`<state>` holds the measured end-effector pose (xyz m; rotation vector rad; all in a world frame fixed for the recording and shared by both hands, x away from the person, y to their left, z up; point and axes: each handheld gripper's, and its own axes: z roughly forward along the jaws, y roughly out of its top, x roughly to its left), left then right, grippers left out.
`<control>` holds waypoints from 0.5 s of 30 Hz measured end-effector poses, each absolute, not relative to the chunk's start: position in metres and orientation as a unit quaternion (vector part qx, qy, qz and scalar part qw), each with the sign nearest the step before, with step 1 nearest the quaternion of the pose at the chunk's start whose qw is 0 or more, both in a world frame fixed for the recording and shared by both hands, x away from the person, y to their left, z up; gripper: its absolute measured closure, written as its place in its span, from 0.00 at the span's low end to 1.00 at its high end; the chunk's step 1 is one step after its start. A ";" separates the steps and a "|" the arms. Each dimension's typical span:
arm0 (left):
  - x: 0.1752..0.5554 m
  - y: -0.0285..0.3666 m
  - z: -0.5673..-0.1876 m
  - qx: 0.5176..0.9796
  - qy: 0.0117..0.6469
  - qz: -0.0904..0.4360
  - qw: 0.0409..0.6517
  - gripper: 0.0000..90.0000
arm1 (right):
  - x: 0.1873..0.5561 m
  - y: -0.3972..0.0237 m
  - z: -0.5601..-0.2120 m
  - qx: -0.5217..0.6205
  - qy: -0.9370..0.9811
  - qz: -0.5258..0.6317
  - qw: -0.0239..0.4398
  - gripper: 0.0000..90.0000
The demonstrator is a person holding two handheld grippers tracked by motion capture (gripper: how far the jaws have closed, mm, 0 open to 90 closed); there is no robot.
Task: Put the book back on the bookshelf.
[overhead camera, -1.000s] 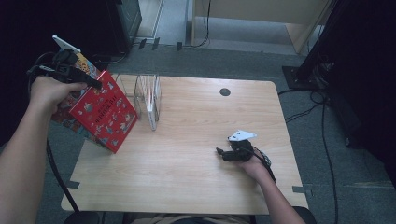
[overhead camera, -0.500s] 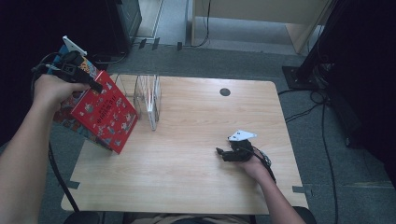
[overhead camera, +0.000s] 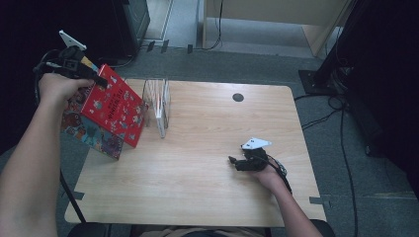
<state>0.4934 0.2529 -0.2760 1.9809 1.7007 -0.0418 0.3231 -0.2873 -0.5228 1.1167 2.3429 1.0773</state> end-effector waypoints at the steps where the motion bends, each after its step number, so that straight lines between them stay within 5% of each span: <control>1: 0.493 0.253 -0.276 0.732 0.629 -0.015 0.262 0.89 | 0.323 -0.287 -0.523 0.392 0.822 0.378 0.165 0.31; 15: 0.508 0.252 -0.278 0.718 0.641 0.004 0.270 0.89 | 0.322 -0.287 -0.523 0.395 0.821 0.378 0.166 0.33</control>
